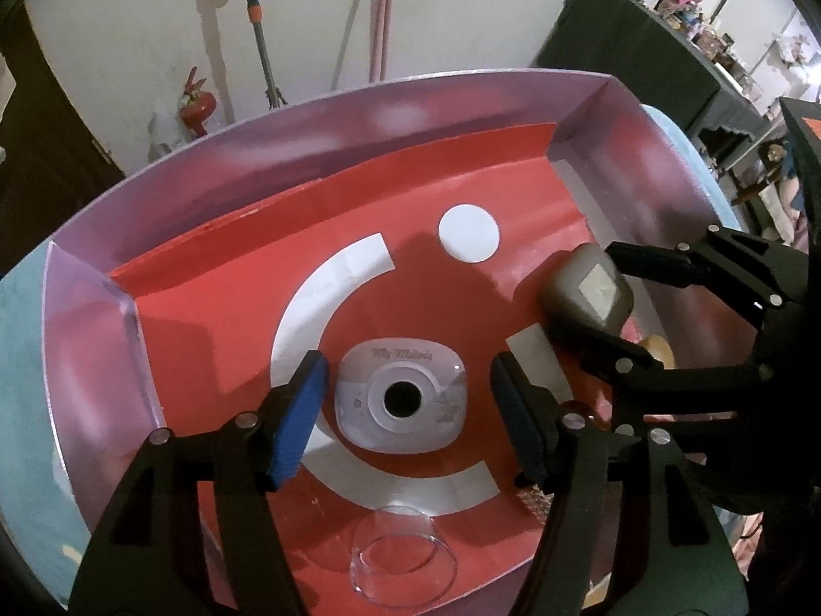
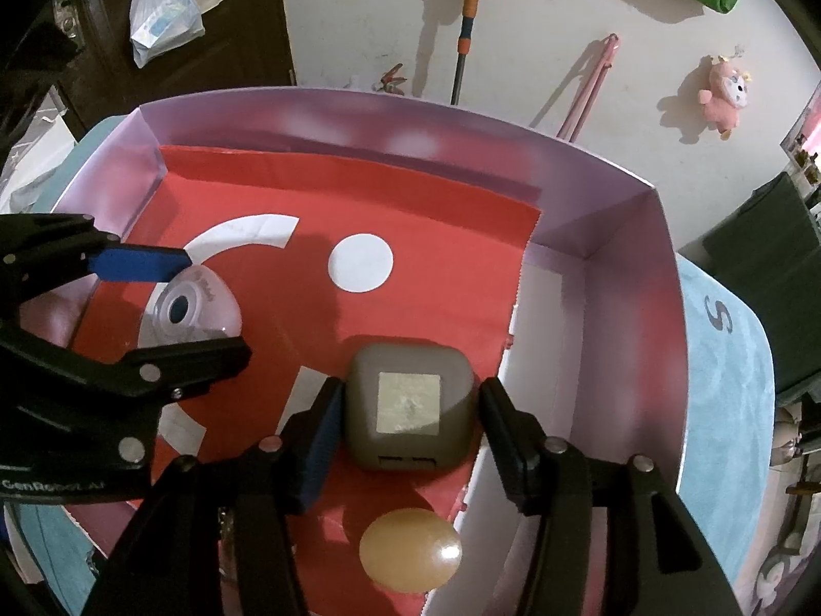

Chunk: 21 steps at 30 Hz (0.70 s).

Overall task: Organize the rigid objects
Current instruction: 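Lower the case with the left tool while the right tool sets the compact down, then open both tools and lift them out of the pink box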

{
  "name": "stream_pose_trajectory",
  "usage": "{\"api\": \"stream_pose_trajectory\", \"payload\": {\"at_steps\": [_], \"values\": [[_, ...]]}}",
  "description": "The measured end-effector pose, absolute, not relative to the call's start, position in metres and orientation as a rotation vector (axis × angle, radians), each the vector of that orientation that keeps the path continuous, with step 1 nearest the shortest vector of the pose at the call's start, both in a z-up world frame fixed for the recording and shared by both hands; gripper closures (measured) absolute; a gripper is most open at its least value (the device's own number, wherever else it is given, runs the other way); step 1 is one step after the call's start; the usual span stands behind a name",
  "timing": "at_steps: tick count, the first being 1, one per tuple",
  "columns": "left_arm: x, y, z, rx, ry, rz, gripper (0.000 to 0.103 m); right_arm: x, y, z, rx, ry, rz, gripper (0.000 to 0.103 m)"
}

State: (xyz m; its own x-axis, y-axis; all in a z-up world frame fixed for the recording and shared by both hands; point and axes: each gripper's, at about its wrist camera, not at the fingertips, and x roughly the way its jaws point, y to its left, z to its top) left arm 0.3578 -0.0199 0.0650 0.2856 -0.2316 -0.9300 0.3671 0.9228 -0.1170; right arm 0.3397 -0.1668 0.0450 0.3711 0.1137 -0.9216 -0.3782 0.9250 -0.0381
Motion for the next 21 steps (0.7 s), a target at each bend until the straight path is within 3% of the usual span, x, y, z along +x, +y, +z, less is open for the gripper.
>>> {"api": "stream_pose_trajectory", "payload": {"at_steps": [9, 14, 21], "values": [[0.335, -0.015, 0.096, 0.127, 1.137, -0.393, 0.035, 0.324, -0.178, 0.072, -0.240, 1.097, 0.315, 0.035], [0.312, -0.009, 0.122, 0.124, 1.061, -0.376, 0.032, 0.305, -0.188, 0.098, -0.208, 1.045, 0.318, 0.034], [0.250, 0.003, 0.165, 0.085, 0.897, -0.377, 0.024, 0.256, -0.207, 0.153, -0.147, 0.921, 0.331, 0.022]]}}
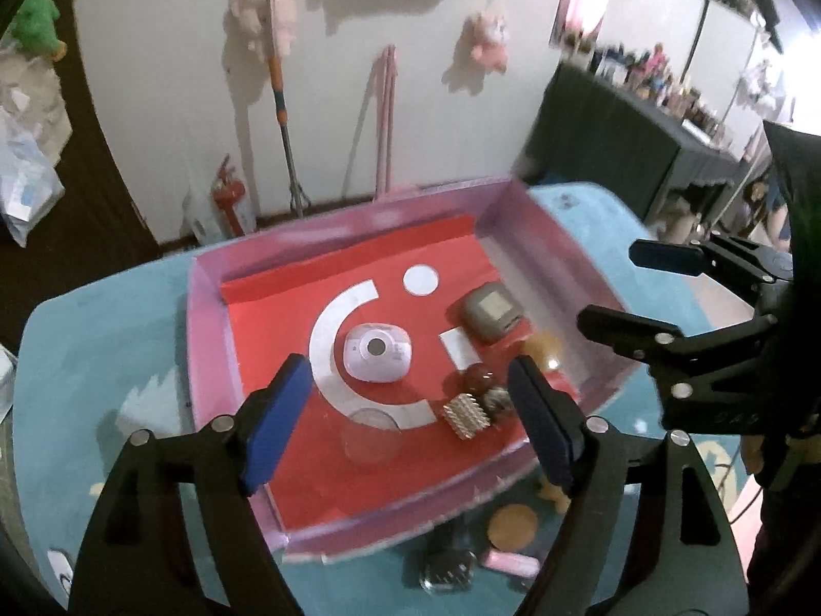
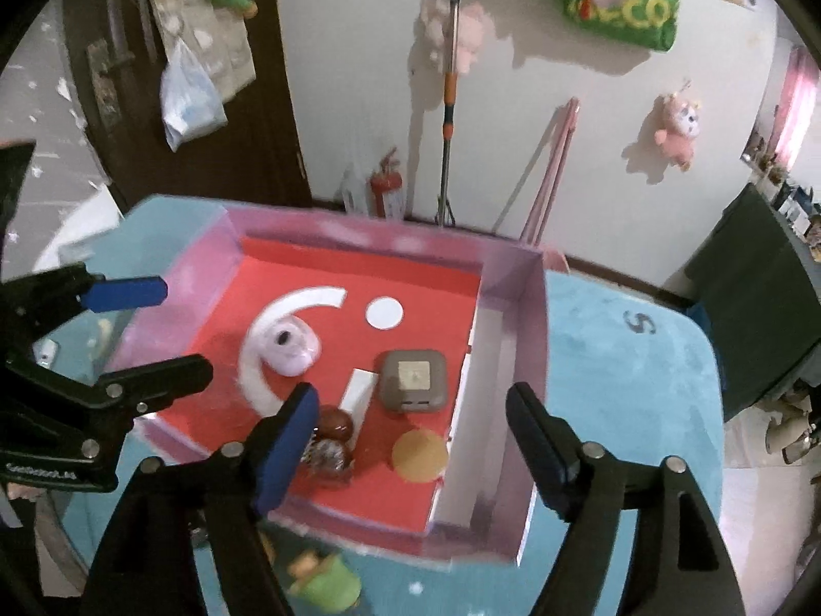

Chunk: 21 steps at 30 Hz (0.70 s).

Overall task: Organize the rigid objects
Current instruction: 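Open both tools and lift them out of the pink box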

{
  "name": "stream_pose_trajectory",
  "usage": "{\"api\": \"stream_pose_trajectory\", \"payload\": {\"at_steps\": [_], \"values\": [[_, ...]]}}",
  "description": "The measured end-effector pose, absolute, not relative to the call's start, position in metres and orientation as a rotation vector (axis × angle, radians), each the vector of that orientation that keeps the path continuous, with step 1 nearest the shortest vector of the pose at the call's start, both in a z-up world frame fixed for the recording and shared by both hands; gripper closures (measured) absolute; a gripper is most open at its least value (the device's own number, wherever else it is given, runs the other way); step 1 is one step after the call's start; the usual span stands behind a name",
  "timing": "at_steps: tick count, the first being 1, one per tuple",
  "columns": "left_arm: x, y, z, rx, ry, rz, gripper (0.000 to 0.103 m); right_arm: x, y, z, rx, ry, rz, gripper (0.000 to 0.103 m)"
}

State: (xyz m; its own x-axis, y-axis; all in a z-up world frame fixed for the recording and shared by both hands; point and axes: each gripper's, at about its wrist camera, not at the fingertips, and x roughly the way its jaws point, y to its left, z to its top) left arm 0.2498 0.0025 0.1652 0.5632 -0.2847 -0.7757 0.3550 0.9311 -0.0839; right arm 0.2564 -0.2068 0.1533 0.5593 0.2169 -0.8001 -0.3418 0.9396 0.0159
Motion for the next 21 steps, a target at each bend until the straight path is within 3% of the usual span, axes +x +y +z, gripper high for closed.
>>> {"api": "stream_pose_trajectory", "payload": {"at_steps": [4, 7, 12, 21], "values": [[0.209, 0.012, 0.186, 0.066, 0.783, -0.367, 0.015, 0.218, -0.213, 0.183, -0.134, 0.827, 0.338, 0.011], [0.175, 0.020, 0.200, 0.033, 0.696, -0.367, 0.008, 0.185, -0.220, 0.201, -0.111, 0.754, 0.348, 0.008], [0.119, 0.024, 0.215, 0.029, 0.567, -0.379, 0.007, 0.130, -0.236, 0.222, -0.071, 0.647, 0.362, 0.001], [0.065, 0.033, 0.198, -0.027, 0.480, -0.286, 0.003, 0.055, -0.257, 0.228, -0.033, 0.539, 0.337, 0.000]]}}
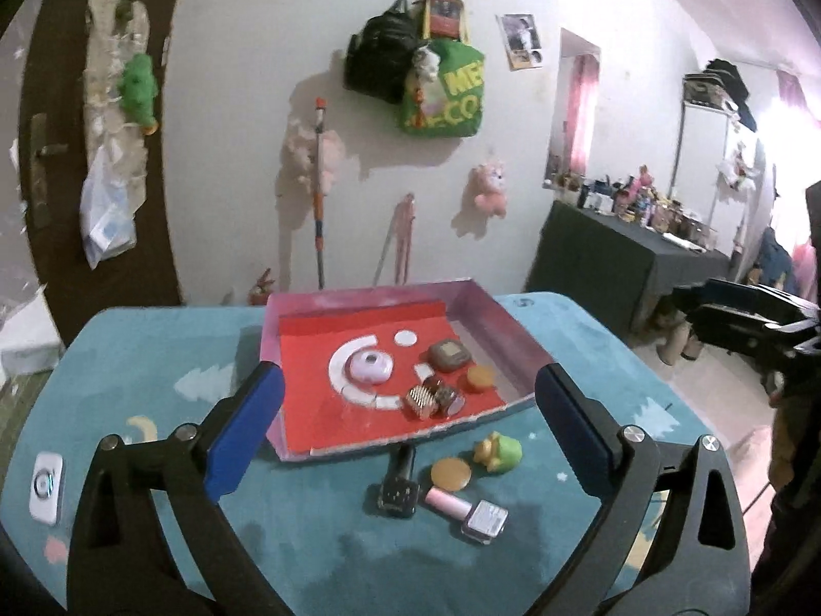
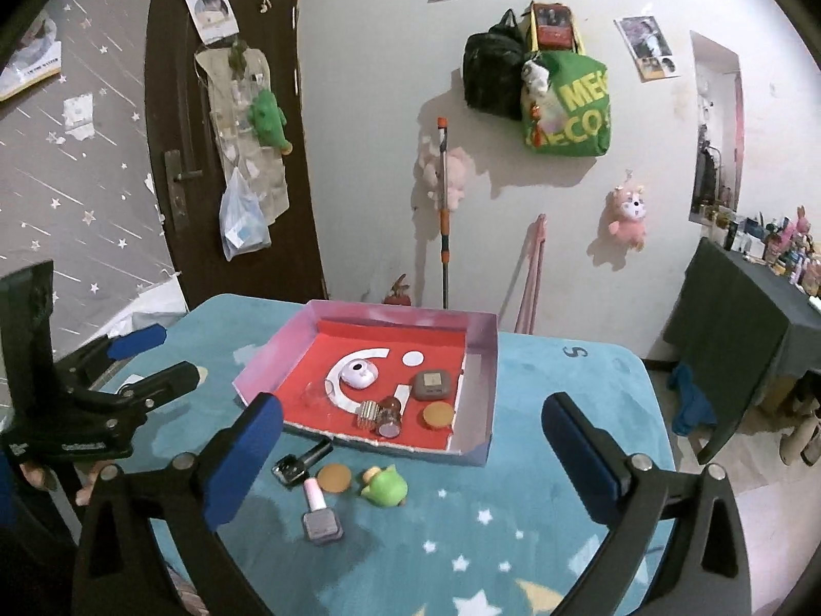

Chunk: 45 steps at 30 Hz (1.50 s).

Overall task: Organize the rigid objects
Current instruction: 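Open both tools and lift them out of the pink box, then grasp black nail polish with left tool while right tool grasps the green toy figure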

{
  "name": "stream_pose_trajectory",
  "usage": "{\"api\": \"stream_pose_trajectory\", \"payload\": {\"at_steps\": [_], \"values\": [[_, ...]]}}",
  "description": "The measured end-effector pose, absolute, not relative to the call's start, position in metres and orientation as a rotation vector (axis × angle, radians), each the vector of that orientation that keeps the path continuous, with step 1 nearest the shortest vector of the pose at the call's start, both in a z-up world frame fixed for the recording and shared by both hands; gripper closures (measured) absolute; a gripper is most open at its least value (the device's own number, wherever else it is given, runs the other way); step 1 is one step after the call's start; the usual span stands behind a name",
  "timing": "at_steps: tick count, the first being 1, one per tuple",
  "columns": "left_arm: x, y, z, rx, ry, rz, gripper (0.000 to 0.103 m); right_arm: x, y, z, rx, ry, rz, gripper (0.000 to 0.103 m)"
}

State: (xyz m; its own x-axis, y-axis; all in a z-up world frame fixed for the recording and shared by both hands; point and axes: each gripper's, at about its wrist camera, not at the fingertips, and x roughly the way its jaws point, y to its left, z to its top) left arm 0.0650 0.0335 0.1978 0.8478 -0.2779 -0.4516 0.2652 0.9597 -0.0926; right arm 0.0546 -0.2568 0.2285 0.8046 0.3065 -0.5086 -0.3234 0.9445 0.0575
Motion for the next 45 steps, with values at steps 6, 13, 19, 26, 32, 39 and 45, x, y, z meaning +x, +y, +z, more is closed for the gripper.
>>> {"api": "stream_pose_trajectory", "payload": {"at_steps": [6, 13, 19, 26, 32, 39, 45], "values": [[0.055, 0.034, 0.170, -0.039, 0.506, -0.235, 0.003, 0.032, -0.260, 0.202, 0.006, 0.546, 0.341, 0.000], [0.048, 0.030, 0.133, 0.001, 0.533, -0.178, 0.003, 0.033, -0.254, 0.151, 0.050, 0.580, 0.319, 0.000], [0.053, 0.028, 0.102, -0.004, 0.611, -0.179, 0.003, 0.041, -0.243, 0.103, 0.009, 0.627, 0.266, 0.000], [0.064, 0.028, 0.076, -0.012, 0.685, -0.182, 0.003, 0.050, -0.239, 0.072, 0.012, 0.698, 0.271, 0.000], [0.074, 0.028, 0.068, -0.013, 0.722, -0.174, 0.003, 0.057, -0.237, 0.062, 0.006, 0.732, 0.270, 0.000], [0.090, 0.029, 0.058, 0.002, 0.789, -0.168, 0.003, 0.067, -0.236, 0.057, 0.004, 0.759, 0.269, 0.000], [0.110, 0.029, 0.048, 0.019, 0.874, -0.199, 0.005, 0.081, -0.237, 0.053, 0.005, 0.793, 0.277, 0.000]]}}
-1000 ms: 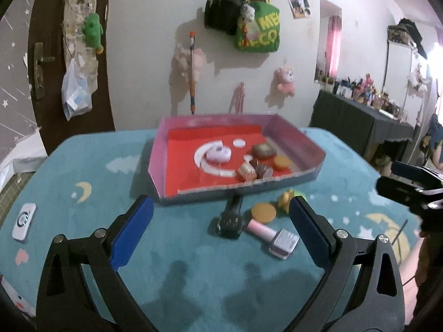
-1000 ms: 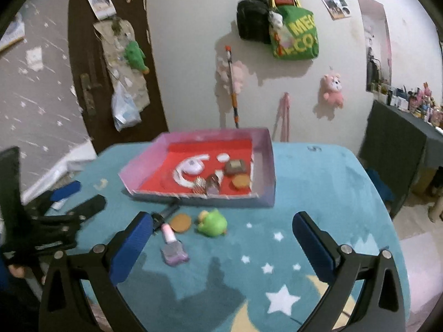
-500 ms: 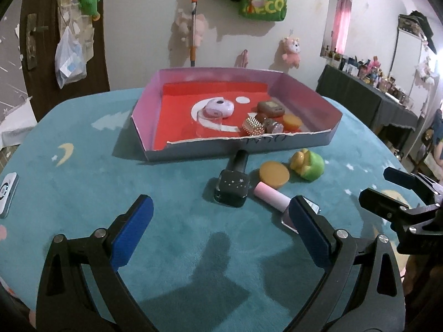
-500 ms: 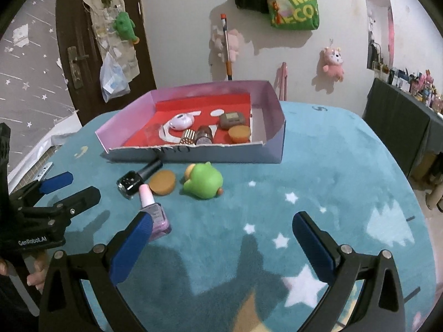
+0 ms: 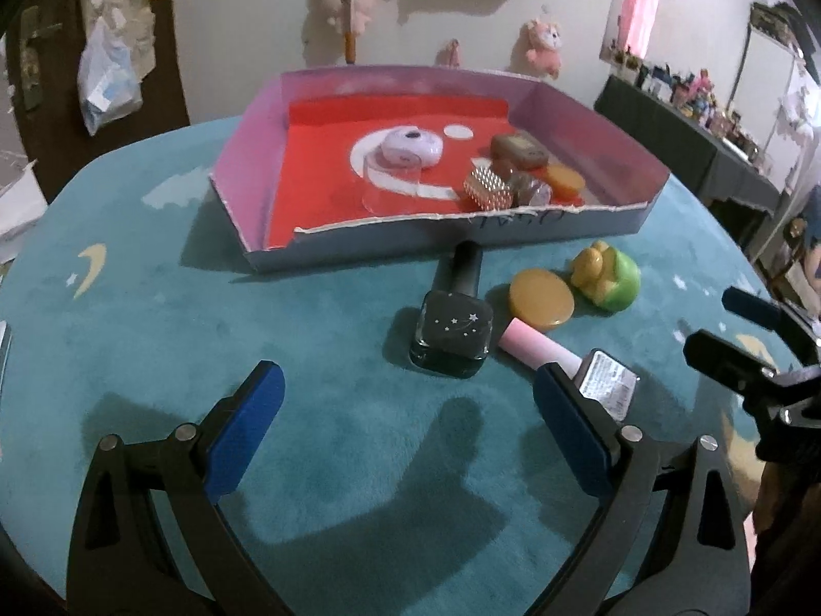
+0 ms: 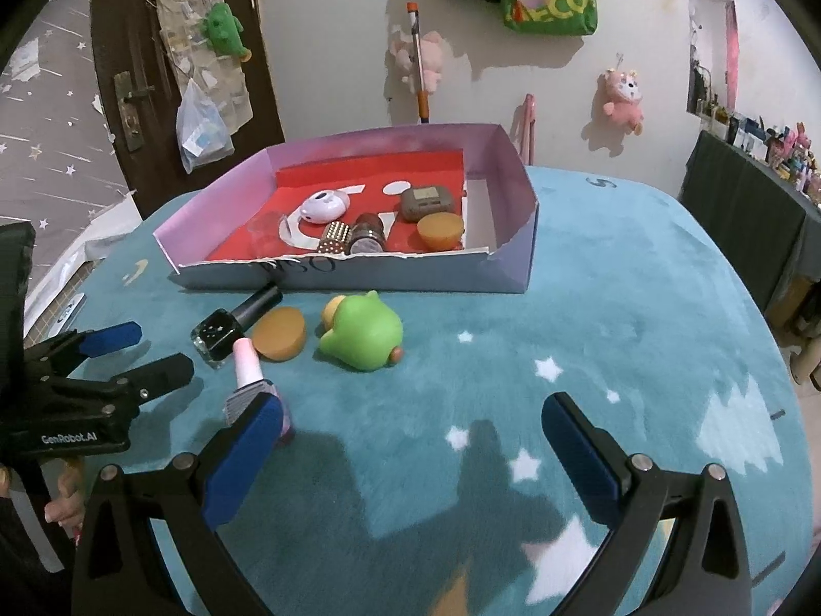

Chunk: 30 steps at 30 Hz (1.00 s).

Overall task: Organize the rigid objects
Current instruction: 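Grasp black nail polish with left tool while right tool grasps the green toy figure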

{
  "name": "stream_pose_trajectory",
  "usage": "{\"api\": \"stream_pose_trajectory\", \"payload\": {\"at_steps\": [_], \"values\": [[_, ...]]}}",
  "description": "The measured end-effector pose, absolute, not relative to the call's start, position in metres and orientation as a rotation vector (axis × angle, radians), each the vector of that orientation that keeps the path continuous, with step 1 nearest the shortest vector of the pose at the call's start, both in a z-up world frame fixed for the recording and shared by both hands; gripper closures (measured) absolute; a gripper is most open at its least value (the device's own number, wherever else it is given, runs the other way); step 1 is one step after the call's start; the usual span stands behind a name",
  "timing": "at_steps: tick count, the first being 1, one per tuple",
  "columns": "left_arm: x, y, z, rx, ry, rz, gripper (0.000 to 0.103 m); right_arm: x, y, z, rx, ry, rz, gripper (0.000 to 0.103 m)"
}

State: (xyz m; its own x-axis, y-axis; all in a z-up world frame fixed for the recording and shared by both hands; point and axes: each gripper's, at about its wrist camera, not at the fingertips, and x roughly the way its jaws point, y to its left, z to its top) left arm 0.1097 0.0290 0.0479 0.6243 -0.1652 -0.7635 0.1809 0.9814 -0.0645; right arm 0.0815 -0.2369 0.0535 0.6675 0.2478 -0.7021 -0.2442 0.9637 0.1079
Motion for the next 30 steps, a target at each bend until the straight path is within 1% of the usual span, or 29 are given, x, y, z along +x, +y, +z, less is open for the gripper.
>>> {"api": "stream_pose_trajectory", "payload": {"at_steps": [2, 3, 4, 6, 10, 13, 16, 23, 26, 28, 30], "values": [[0.115, 0.028, 0.046, 0.029, 0.890, -0.198, 0.005, 0.089, -0.236, 0.051, 0.000, 0.813, 0.286, 0.000], [0.118, 0.027, 0.045, 0.035, 0.901, -0.200, 0.009, 0.093, -0.235, 0.050, -0.003, 0.827, 0.289, 0.000], [0.121, 0.027, 0.045, 0.042, 0.911, -0.201, 0.017, 0.096, -0.234, 0.049, -0.005, 0.838, 0.292, 0.000], [0.128, 0.026, 0.045, 0.062, 0.933, -0.201, 0.022, 0.104, -0.232, 0.047, -0.012, 0.862, 0.305, 0.000], [0.140, 0.024, 0.045, 0.098, 0.968, -0.226, 0.022, 0.120, -0.227, 0.043, -0.043, 0.904, 0.320, 0.001], [0.144, 0.019, 0.044, 0.142, 0.977, -0.235, 0.022, 0.131, -0.224, 0.038, -0.061, 0.942, 0.339, 0.004], [0.148, 0.016, 0.042, 0.172, 0.989, -0.238, 0.022, 0.140, -0.221, 0.031, -0.074, 0.976, 0.349, 0.006], [0.158, 0.012, 0.035, 0.184, 1.012, -0.251, 0.022, 0.150, -0.215, 0.029, -0.094, 0.979, 0.372, 0.006], [0.161, 0.012, 0.035, 0.167, 1.013, -0.274, 0.028, 0.154, -0.213, 0.030, -0.095, 0.975, 0.391, 0.012], [0.160, 0.011, 0.035, 0.164, 1.009, -0.283, 0.033, 0.155, -0.211, 0.031, -0.097, 0.967, 0.413, 0.017], [0.160, 0.009, 0.036, 0.165, 1.002, -0.294, 0.039, 0.158, -0.207, 0.031, -0.106, 0.966, 0.421, 0.019]]}}
